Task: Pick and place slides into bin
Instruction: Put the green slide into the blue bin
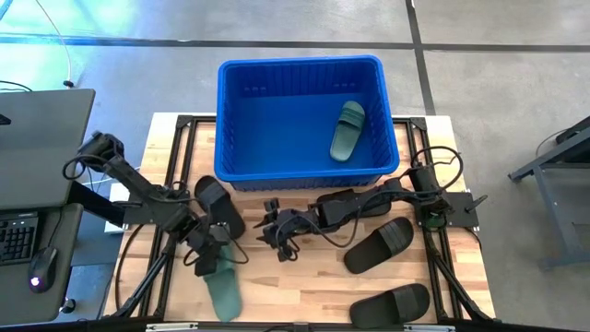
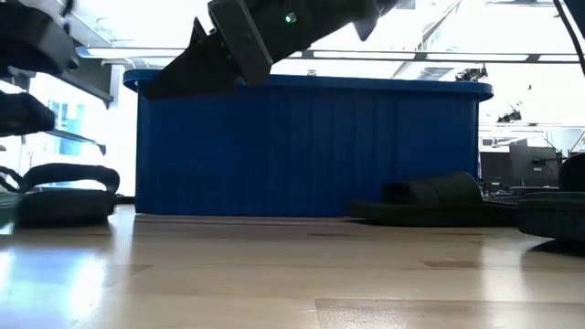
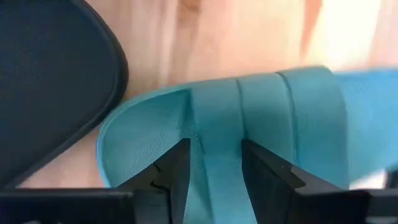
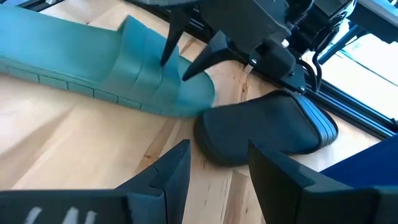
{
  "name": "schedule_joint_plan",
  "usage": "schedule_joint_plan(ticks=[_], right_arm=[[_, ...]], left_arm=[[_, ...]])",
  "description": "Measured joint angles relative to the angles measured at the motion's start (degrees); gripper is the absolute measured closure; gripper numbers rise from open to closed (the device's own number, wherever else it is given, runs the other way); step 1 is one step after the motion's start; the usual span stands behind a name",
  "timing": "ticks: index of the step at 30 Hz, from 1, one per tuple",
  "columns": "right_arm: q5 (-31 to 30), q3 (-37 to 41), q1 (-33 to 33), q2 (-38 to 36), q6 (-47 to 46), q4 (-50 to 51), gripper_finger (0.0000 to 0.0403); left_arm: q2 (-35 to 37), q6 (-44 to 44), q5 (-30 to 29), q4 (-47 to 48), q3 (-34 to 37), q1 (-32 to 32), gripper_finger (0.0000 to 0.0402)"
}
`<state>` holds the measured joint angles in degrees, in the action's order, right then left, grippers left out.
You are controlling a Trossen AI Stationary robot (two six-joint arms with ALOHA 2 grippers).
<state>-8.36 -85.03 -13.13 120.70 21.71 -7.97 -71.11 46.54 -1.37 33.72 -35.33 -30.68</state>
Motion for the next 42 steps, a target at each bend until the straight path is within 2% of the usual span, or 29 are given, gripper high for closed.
schedule_joint_plan(ticks=[5,11,14,21,31,36,42], right_arm=[[0.0,0.0,0.35,0.0,0.01,0.0,0.0252],[0.04,-0.02,0.38,0.0,-0.13,0.04,0.0253],[0.04,-0.02,0.38,0.0,-0.15,0.07,0.0254],[0.1,-0.02,0.38,0.0,-0.2,0.32,0.0253],[0.2,-0.07,0.38,0.0,-0.22,3.05,0.0253],[0.19,-0.07,0.38,-0.02,-0.69,3.04,0.0252],[0.03,-0.06,0.75,-0.02,0.24,3.04,0.0252]], left_arm=[[0.22,-4.23,3.06,0.18,0.0,3.95,0.0273],[0.22,-5.31,7.15,0.5,-0.1,4.07,0.0273],[0.22,-6.16,8.86,2.84,-2.57,4.05,0.0273],[0.22,-10.49,4.74,9.74,-12.01,3.93,0.0273],[-2.74,0.14,3.23,10.95,-16.2,-6.5,0.0273],[-7.02,-0.81,1.77,15.76,-20.85,-10.89,0.0282],[-14.44,-2.0,0.95,24.92,-29.79,-13.05,0.0301]])
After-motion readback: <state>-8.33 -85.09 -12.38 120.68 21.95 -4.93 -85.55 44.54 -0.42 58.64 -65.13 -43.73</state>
